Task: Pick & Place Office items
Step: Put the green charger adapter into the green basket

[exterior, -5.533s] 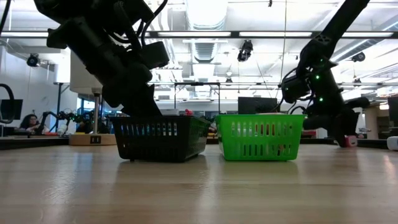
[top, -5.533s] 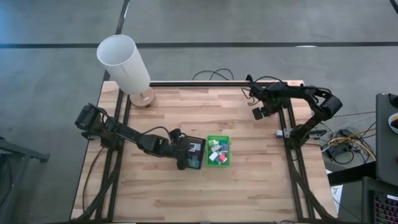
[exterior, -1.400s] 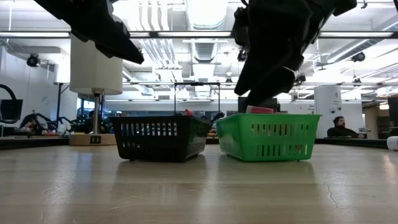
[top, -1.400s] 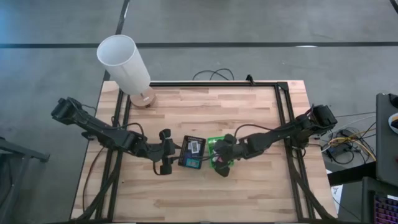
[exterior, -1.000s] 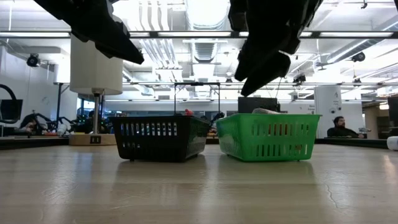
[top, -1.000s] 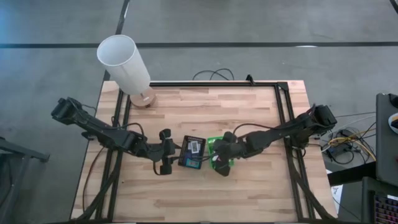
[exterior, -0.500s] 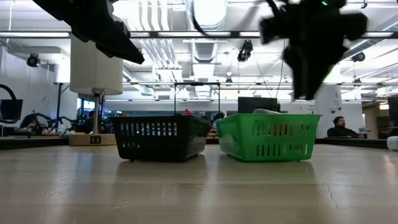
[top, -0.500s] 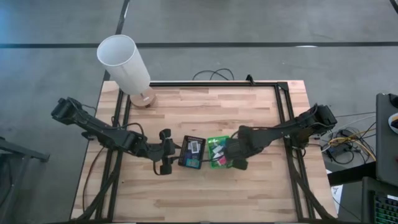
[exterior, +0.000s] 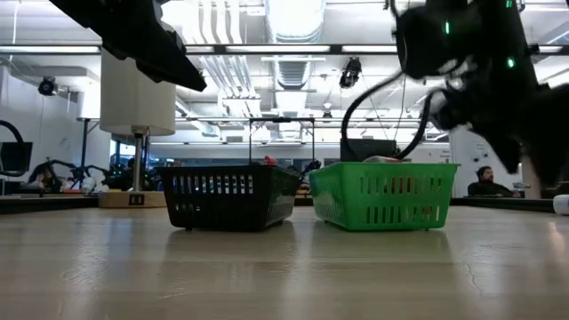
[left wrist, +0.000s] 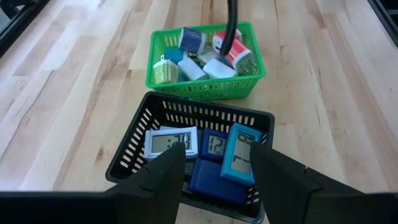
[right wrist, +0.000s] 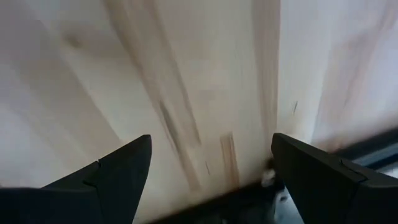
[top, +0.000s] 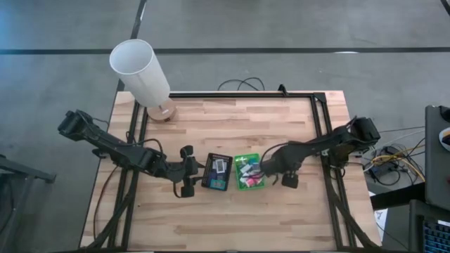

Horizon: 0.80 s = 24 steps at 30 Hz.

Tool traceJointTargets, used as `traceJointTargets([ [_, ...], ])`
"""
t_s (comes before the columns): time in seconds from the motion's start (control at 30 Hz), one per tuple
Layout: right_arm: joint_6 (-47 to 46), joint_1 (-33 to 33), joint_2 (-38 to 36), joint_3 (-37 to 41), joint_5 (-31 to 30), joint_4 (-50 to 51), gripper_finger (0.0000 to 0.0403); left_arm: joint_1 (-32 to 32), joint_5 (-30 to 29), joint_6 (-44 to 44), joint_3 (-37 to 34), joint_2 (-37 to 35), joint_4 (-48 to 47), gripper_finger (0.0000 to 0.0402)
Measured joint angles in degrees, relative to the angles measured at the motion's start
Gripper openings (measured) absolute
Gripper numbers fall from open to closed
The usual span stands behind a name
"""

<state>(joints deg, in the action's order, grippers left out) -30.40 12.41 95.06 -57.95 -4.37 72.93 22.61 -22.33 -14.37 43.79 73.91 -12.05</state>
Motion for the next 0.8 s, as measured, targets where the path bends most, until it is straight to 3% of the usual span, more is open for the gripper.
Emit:
traceJointTargets([
  [0.23, -2.76, -6.08, 0.66, 5.52, 5.01, 7.36, 0.0326, 0.00, 0.04, -0.88, 0.00, 0.00, 0.00, 0.0188],
  [0.47, -2.70, -9.08, 0.69, 6.30, 7.37, 7.43, 0.0326, 0.00, 0.04, -1.00, 0.00, 0.02, 0.00, 0.0188],
  [0.8, -2.59, -6.65, 0.44, -1.10, -1.99, 5.85, 0.0326, -0.04, 0.04, -1.12, 0.00, 0.02, -0.02, 0.0188],
])
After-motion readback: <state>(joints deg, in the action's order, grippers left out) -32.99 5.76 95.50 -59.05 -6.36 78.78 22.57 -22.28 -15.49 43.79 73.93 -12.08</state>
